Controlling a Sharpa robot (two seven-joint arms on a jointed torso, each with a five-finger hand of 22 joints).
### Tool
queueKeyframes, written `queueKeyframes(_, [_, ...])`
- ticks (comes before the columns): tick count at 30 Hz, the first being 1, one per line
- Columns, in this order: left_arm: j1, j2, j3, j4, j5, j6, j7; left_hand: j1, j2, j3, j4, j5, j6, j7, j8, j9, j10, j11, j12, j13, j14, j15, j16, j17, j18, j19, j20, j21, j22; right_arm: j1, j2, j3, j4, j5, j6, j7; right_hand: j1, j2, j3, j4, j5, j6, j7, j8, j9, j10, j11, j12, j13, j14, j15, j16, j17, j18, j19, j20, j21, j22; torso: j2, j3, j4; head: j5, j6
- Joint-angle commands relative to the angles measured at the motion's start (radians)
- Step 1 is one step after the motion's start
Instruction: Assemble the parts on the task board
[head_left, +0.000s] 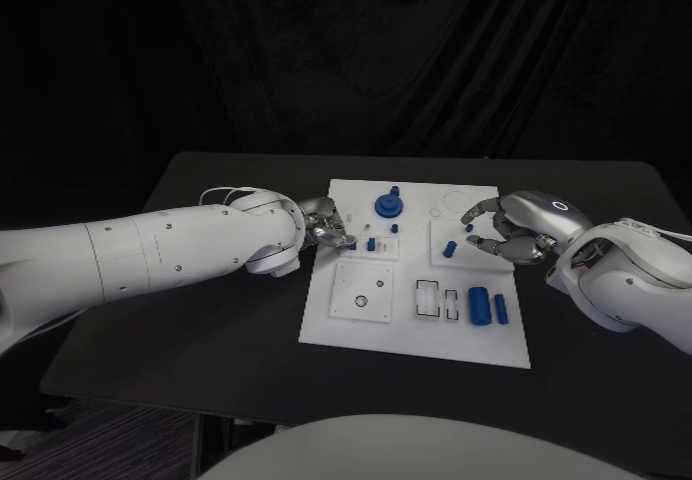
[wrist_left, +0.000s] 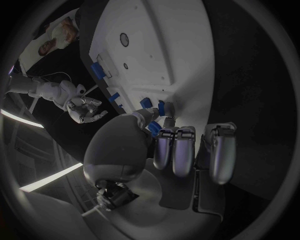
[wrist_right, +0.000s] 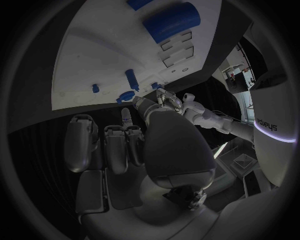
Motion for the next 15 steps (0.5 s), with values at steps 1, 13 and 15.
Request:
queueKeyframes(1, [-0.005, 0.001, -0.001, -0.002, -0.001, 0.008, 0.024, -0.008, 0.012, -0.014, 0.007, -0.019, -0.002, -0.003, 0.003, -0.001, 0.108, -0.005, 0.004, 0.263, 0.106, -0.004, 0.003, 0.263, 0.004, 0.075, -0.006, -0.008, 0.239, -0.001, 0.0, 0.001, 0.0, -0.002, 0.003, -0.016, 0.005, 0.005, 0.005, -0.001, 0.003, 0.006, 0.001, -0.004, -0.001, 0.004, 0.001, -0.003, 0.135, 0.075, 0.001, -0.005, 0.18, 0.011, -0.005, 0.005, -0.004, 0.186, 0.001, 0.0, 0.0005, 0.0, 0.0])
queueKeyframes(13, [-0.005, 0.007, -0.001, -0.014, -0.001, 0.04, 0.051, -0.101, 0.035, -0.164, 0.143, -0.179, -0.018, 0.015, -0.024, -0.016, 0.108, 0.012, 0.004, 0.263, 0.106, 0.011, 0.003, 0.263, 0.007, 0.07, 0.007, -0.02, 0.236, -0.001, 0.001, 0.001, 0.0, -0.002, 0.004, -0.017, 0.005, 0.005, 0.005, -0.001, 0.003, 0.006, 0.001, -0.004, -0.001, 0.004, 0.001, -0.003, 0.135, 0.075, 0.001, -0.005, 0.18, 0.011, -0.005, 0.005, -0.004, 0.186, 0.0, 0.0006, -0.0003, -0.001, 0.0])
queueKeyframes(15, [-0.005, 0.008, -0.001, -0.017, -0.001, 0.045, 0.049, -0.104, 0.038, -0.175, 0.149, -0.18, -0.019, 0.016, -0.027, -0.017, 0.108, 0.013, 0.004, 0.263, 0.106, 0.012, 0.003, 0.263, 0.007, 0.07, 0.008, -0.021, 0.235, -0.001, 0.001, 0.001, 0.0, -0.002, 0.004, -0.017, 0.005, 0.005, 0.005, -0.001, 0.003, 0.006, 0.001, -0.004, -0.001, 0.004, 0.001, -0.003, 0.135, 0.075, 0.001, -0.005, 0.18, 0.011, -0.005, 0.005, -0.004, 0.186, 0.0, 0.0008, -0.0005, -0.001, 0.0])
